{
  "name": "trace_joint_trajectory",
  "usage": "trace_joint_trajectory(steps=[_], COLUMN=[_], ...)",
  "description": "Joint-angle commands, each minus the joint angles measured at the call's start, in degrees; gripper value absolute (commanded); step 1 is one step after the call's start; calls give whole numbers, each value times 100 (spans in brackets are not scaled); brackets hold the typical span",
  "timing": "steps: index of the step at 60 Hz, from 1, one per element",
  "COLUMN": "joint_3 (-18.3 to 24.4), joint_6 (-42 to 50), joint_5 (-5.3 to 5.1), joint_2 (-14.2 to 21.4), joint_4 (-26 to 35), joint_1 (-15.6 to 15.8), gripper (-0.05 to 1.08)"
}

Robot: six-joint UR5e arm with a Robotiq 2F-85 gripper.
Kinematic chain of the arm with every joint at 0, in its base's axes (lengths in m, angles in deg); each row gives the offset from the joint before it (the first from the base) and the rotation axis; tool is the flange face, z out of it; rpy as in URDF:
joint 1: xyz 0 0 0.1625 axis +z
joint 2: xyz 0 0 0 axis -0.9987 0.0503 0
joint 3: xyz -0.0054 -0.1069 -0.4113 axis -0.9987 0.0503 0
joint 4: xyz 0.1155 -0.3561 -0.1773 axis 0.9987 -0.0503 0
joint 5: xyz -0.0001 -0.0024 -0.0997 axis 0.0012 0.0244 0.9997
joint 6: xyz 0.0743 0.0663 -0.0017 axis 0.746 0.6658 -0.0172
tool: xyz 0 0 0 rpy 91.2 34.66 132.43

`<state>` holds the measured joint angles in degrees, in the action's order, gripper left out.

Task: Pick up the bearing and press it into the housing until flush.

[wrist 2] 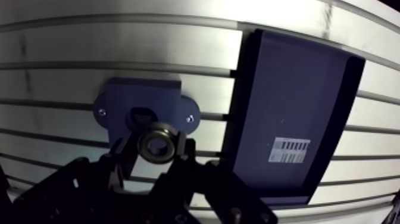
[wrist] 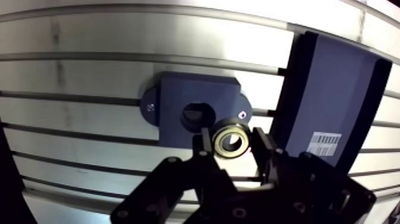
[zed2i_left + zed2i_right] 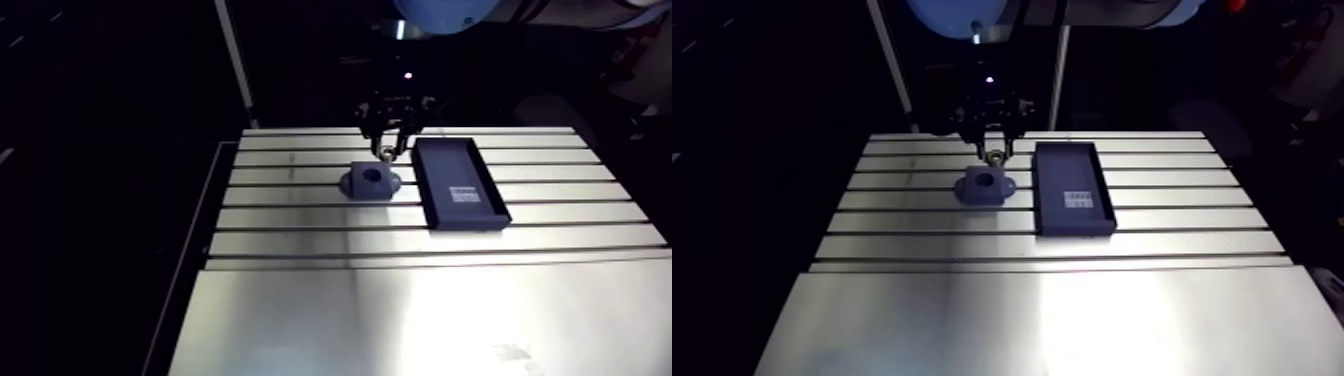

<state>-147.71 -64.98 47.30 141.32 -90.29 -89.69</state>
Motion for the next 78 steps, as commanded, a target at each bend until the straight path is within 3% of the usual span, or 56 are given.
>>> trace_joint_trajectory(steps=[1, 78], joint_3=[33, 69], joint_6=[34, 130], joint_5=[12, 29], joint_2=[-63, -255], joint_4=[-13, -57], joint_1=[46, 248], gripper=[68, 68])
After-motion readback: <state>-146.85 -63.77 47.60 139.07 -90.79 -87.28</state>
